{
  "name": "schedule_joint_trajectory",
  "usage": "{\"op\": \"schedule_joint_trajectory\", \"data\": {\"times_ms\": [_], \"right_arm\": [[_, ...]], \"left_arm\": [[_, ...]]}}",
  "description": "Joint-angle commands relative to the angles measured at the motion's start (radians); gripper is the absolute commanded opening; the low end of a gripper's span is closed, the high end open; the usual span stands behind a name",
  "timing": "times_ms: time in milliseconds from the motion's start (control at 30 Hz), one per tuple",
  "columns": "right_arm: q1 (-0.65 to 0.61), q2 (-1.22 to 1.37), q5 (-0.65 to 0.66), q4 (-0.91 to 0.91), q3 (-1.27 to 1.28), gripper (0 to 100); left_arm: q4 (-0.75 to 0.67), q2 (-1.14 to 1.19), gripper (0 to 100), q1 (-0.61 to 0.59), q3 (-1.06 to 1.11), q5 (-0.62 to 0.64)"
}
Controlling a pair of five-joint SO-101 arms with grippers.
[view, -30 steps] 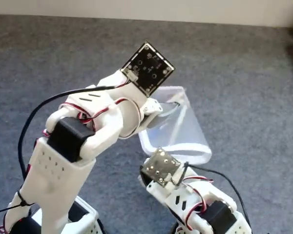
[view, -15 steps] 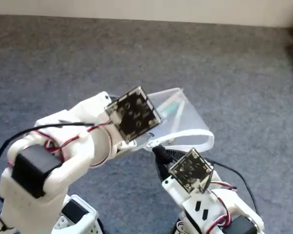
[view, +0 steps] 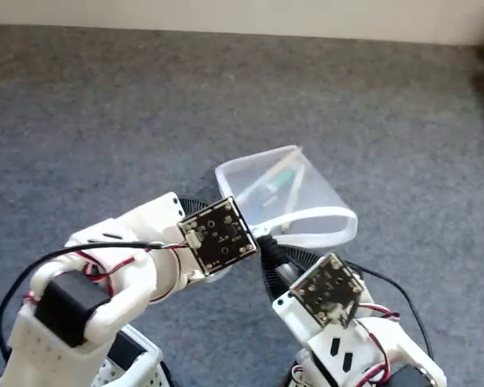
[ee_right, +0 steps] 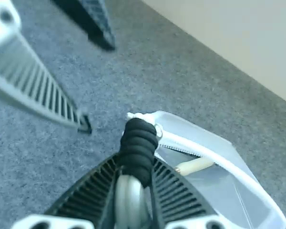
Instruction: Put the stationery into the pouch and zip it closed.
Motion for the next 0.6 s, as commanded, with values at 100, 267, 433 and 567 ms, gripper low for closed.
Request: {"op": "schedule_joint_trajectory", "data": {"times_ms": [100,267,433,567], "right_arm": [[0.104,-0.002,0.006,-0.024,-0.061,0.3],[0.104,-0.002,0.006,-0.028,-0.059,0.3],[0.104,-0.015,0.003,-0.027,-0.061,0.3],[0.104,-0.070,0.003,-0.021,-0.061,0.3]], "left_arm": [[-0.192,-0.039,27,-0.002,0.165,-0.005],[-0.288,-0.039,27,0.038,0.242,-0.005],[-0.394,-0.033,27,0.084,0.317,-0.003],[-0.497,-0.033,27,0.084,0.384,-0.003]]}}
